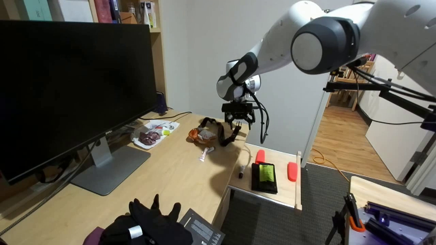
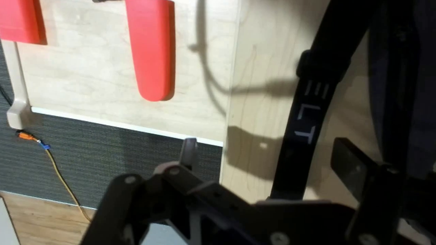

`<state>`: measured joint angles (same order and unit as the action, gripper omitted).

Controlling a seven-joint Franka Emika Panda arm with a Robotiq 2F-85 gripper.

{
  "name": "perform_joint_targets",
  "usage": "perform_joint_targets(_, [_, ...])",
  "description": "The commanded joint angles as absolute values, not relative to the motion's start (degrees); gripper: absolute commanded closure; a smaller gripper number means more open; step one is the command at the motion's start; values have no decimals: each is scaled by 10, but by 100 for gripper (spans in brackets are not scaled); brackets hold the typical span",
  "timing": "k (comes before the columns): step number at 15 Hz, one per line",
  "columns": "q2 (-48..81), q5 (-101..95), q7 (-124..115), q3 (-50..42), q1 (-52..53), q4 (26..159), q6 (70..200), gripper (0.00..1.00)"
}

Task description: Pick up the bag belt and place it on the center of table

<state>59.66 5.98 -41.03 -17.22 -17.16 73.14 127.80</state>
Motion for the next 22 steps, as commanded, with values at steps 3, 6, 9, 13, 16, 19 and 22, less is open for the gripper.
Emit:
perform_joint_targets(3, [655,101,-405,-142,-209,646,1287,0])
perform_joint_targets(6, [675,112,-399,-130,-218,621,1287,0])
perform_joint_targets(9, [687,119,-394,-120,-224,609,1309,0])
perform_joint_targets(13, [678,119,-385,-99,-239,625,1353,0])
perform_joint_targets(16, [672,123,-375,-79,-257,630,1382,0])
perform_joint_targets(19, [675,123,-359,-59,-274,624,1374,0])
perform_joint_targets(22, [675,119,-331,-33,-289,624,1354,0])
